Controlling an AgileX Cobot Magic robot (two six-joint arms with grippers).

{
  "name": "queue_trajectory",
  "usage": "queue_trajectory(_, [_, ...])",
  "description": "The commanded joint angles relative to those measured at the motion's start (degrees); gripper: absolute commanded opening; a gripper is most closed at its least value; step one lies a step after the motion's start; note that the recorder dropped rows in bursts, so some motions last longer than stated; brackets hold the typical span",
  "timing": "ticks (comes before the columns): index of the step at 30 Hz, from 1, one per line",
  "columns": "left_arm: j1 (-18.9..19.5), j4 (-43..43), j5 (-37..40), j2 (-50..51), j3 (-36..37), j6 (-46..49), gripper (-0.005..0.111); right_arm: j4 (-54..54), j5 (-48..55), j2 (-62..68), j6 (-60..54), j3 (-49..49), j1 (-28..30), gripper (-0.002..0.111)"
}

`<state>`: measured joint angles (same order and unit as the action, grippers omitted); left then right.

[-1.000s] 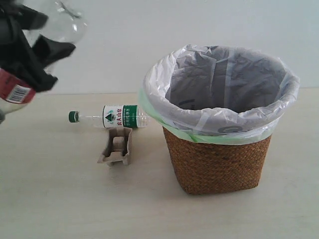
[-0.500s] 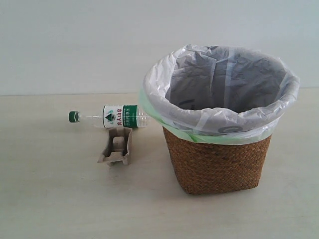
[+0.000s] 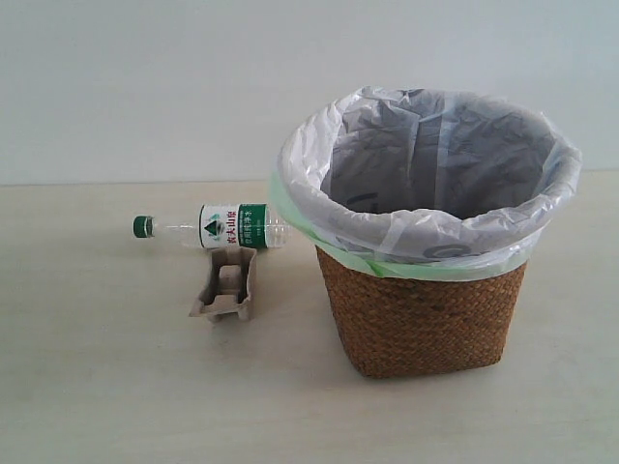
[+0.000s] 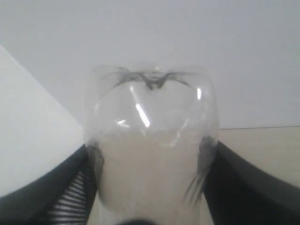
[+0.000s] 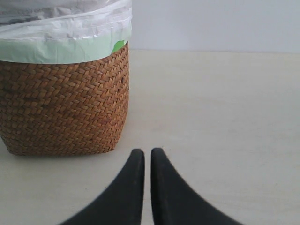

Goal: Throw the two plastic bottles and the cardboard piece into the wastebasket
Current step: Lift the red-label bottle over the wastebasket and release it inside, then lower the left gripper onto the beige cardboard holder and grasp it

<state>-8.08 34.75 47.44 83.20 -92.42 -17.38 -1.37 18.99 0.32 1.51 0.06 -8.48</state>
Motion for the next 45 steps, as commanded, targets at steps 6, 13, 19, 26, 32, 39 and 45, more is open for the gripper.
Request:
queue_trajectory(6, [0.2,19.9,6.4,0.1,-0.1,-5.2,0.004,-0.5,-0.4,-0.3,-0.2,-0.1,-0.1,0.002])
queue_trajectory(13, [-3.8,-57.4,-8.7,7.9,-2.5,39.5,0.004,-0.5,-0.4,-0.3,-0.2,-0.1,-0.1,0.002])
queue_trajectory(19, [-16.3,-133.7,-16.1,9.4,-11.2,105.4,0.056,-0.5,-0.4,-0.3,-0.2,-0.1,-0.1,0.002])
queue_trajectory(26, [-23.8,-111.8,-23.2,14.3,-12.1,91.9,0.107,-0.5,-0.4,-0.3,-0.2,-0.1,-0.1,0.002])
queue_trajectory(32, [-24.4,-105.5,-27.9,15.5,-12.1,88.4,0.107,-0.5,-0.4,-0.3,-0.2,-0.1,-0.1,0.002])
queue_trajectory(39, [-22.4,-86.6,-24.4,15.5,-12.1,73.3,0.107,-0.5,-0.4,-0.3,-0.2,-0.1,-0.1,0.002])
queue_trajectory(45, [-21.7,-68.3,-16.9,15.5,-12.1,67.5,0.107,-0.5,-0.4,-0.3,-0.2,-0.1,-0.1,0.002])
